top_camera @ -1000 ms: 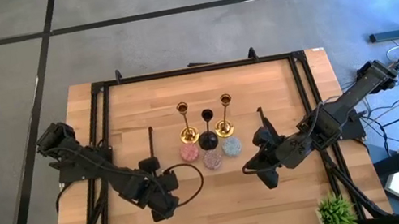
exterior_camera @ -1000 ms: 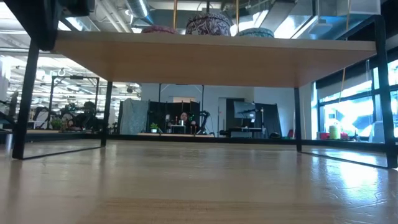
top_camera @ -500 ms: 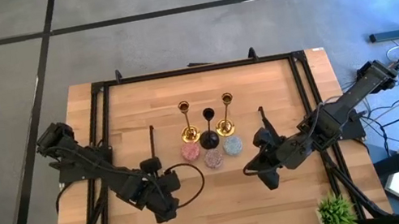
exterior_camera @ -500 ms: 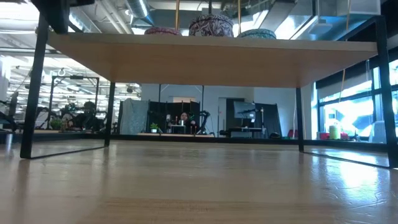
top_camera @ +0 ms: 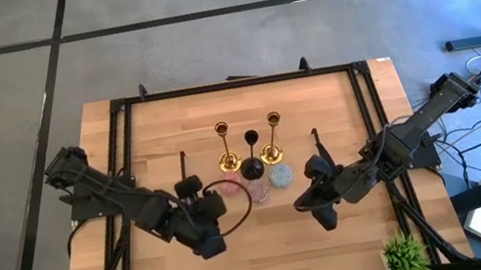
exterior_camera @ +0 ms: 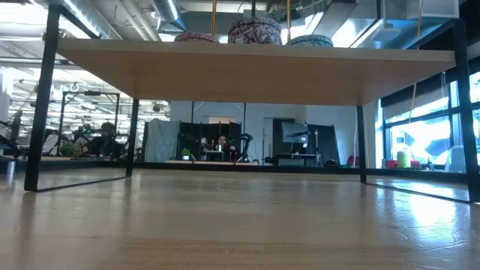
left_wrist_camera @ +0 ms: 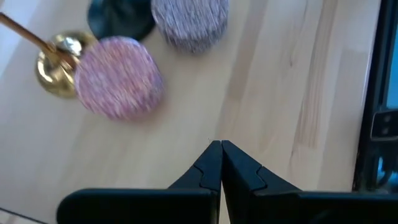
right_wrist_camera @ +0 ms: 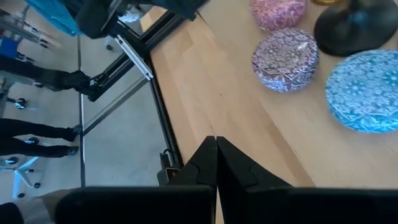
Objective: Pick & Place candle stick holders
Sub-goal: Return to Home Position
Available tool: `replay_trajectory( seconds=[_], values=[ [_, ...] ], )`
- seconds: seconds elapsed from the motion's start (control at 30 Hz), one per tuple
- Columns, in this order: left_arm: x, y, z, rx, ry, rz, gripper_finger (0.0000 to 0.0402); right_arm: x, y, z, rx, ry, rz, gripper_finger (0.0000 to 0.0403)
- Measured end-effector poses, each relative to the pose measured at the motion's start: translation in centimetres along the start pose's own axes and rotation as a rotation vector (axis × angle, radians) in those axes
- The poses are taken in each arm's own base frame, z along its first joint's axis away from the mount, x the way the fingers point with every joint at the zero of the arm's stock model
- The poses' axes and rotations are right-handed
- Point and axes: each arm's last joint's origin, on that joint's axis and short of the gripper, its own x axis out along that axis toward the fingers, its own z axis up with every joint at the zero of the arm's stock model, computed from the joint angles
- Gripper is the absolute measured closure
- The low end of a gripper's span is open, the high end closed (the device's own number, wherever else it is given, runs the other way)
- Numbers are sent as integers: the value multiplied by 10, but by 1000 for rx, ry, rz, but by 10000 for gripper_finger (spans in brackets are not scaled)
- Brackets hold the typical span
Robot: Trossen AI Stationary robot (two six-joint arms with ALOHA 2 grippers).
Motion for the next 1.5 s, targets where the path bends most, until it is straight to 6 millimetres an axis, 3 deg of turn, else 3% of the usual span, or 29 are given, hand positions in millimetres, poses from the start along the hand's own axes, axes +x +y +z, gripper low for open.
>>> replay_trajectory(
  seconds=[0.43, 0.67, 0.9, 1.07, 1.23, 1.5],
  values=[
    [-6, 19, 31, -6, -62, 10, 400, -13, 1, -14, -16, -33, -60, 403],
    [-20, 28, 33, -40, -116, 29, 400, -54, -10, -23, -12, -120, -139, 403],
    [-42, 45, 33, -118, -228, 99, 400, -94, -6, -39, -148, -279, -82, 403],
    [-59, 62, 31, -221, -342, 207, 400, -112, -1, -54, -197, -349, -35, 403],
    [-82, 79, 30, -299, -460, 247, 400, -108, 17, -64, -230, -354, 47, 403],
    [-118, 122, 21, -277, -499, 268, 400, -77, 39, -61, -327, -416, 41, 403]
  ],
)
